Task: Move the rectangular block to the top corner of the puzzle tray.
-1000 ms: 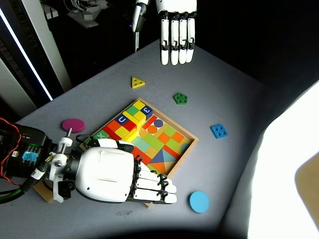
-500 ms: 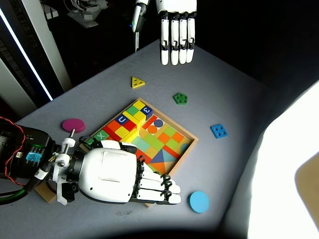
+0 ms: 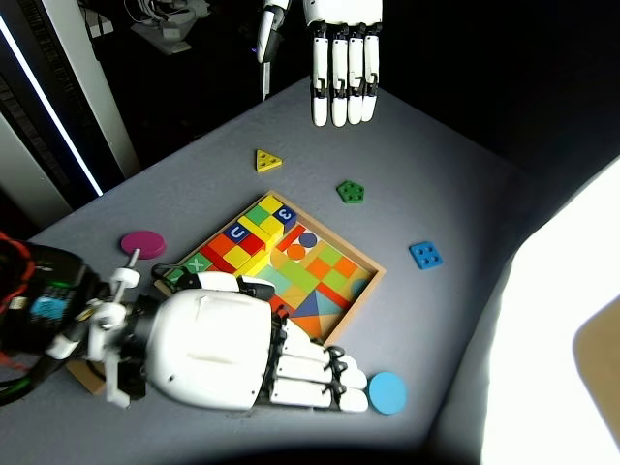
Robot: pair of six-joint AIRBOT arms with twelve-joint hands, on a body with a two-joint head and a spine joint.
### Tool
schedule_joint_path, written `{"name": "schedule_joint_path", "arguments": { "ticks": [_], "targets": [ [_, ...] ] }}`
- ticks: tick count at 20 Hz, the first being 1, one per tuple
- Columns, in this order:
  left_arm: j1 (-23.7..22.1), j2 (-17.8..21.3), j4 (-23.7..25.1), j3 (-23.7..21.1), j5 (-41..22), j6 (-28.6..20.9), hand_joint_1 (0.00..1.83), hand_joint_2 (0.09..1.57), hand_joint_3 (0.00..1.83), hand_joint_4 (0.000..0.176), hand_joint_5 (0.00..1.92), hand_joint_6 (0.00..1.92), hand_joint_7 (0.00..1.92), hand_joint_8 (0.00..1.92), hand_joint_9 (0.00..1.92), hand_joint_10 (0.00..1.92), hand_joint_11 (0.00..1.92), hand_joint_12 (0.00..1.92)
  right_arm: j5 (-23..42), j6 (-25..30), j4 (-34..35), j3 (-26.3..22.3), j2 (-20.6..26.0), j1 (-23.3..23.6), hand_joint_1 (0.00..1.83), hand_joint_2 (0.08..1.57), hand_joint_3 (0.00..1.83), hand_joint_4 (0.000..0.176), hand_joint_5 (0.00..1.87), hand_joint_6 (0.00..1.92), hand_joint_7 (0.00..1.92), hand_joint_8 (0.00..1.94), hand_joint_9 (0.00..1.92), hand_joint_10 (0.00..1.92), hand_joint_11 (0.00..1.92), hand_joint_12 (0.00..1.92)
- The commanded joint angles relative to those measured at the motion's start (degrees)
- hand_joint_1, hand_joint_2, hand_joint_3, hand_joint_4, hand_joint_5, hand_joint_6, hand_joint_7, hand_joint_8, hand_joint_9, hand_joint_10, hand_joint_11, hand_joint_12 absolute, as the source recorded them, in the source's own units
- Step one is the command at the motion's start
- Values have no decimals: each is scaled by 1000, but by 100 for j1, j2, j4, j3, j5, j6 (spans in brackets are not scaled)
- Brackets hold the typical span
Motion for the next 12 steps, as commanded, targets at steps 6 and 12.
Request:
{"name": "schedule_joint_path", "arguments": {
  "ticks": [6,12],
  "targets": [
    [-65,-5,55,-17,472,-14,0,1277,0,17,186,6,159,8,148,14,0,565,703,57,-47,-886,837,180,0,1161,3,0,619,431,177,8,0,0,0,0],
    [-73,-5,55,-19,472,-14,18,1305,1,0,645,18,847,24,854,86,307,1278,594,50,-51,-1927,1768,250,0,1188,0,0,699,505,797,122,507,487,0,1475]
  ]
}}
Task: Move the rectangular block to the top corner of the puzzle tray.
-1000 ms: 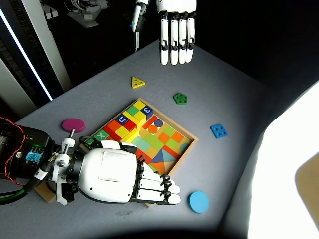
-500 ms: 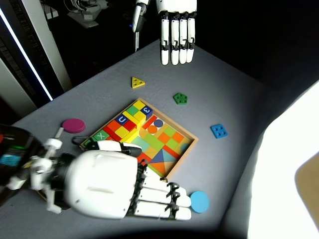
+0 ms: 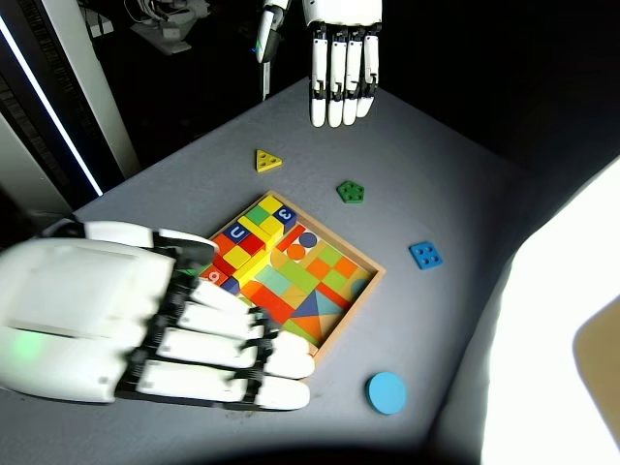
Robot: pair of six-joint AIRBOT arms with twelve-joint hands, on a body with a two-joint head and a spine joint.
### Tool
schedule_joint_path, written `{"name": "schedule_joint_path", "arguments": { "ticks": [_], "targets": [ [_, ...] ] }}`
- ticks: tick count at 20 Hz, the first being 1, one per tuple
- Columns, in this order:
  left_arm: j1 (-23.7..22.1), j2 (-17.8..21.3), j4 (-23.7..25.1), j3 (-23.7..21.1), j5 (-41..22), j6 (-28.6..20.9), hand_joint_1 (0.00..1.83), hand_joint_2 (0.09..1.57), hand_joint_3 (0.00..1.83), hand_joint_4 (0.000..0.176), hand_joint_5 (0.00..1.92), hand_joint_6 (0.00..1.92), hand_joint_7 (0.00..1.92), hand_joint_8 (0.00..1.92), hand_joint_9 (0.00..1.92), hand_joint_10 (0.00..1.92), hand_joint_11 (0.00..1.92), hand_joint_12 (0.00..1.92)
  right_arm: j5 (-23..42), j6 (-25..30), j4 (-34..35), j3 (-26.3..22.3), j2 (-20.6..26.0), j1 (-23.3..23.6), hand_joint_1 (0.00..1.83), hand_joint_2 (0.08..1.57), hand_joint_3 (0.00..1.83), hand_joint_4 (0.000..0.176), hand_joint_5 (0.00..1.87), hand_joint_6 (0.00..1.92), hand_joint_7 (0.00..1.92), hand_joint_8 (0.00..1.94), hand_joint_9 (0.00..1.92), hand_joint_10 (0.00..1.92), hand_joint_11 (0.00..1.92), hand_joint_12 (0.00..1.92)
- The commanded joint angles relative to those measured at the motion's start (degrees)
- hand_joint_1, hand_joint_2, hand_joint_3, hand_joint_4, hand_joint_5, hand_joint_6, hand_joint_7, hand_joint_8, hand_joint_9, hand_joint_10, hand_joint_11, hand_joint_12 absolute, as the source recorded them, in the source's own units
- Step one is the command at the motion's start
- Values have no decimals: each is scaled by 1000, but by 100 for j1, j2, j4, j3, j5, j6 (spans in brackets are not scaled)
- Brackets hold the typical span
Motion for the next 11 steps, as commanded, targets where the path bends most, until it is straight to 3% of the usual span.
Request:
{"name": "schedule_joint_path", "arguments": {
  "ticks": [1,2,3,5,7,8,10,11],
  "targets": [
    [-68,-5,57,-3,477,-14,16,1314,1,0,740,12,950,31,922,189,375,1335,584,29,-46,-81,101,113,0,1197,2,0,731,575,914,184,566,814,28,1648],
    [-68,-5,57,0,477,-14,6,1329,0,0,834,5,1028,44,881,431,411,1387,574,28,-46,-252,237,116,35,1199,2,0,750,739,942,414,623,1115,155,1793],
    [-68,-5,57,4,477,-14,0,1333,0,0,932,16,1097,73,859,631,446,1383,574,28,-47,-326,289,129,75,1192,0,0,764,969,875,781,641,1338,250,1892],
    [-67,-5,57,18,477,-14,0,1333,1,0,1039,23,1180,239,874,911,507,1413,567,28,-47,-370,297,172,139,1175,0,0,800,1207,852,1208,696,1611,443,1920],
    [-67,-5,57,17,477,-14,11,1337,1,0,1097,26,1043,863,872,1307,582,1568,462,28,-47,-381,288,195,120,1182,1,0,770,1391,861,1376,759,1706,549,1921],
    [-67,-5,57,14,477,-14,1,1337,0,0,1112,31,980,1076,875,1421,601,1614,455,28,-47,-389,288,195,114,1185,2,0,772,1415,880,1396,782,1725,561,1921],
    [-67,-5,57,13,477,-13,0,1335,0,0,1097,152,924,1258,859,1527,616,1688,455,27,-47,-396,288,197,82,1195,5,0,793,1405,910,1407,793,1738,544,1921],
    [-67,-5,57,13,477,-13,0,1335,0,0,1029,374,938,1300,879,1570,642,1720,455,27,-47,-396,287,196,63,1199,5,0,815,1366,926,1413,791,1768,539,1921]
  ]
}}
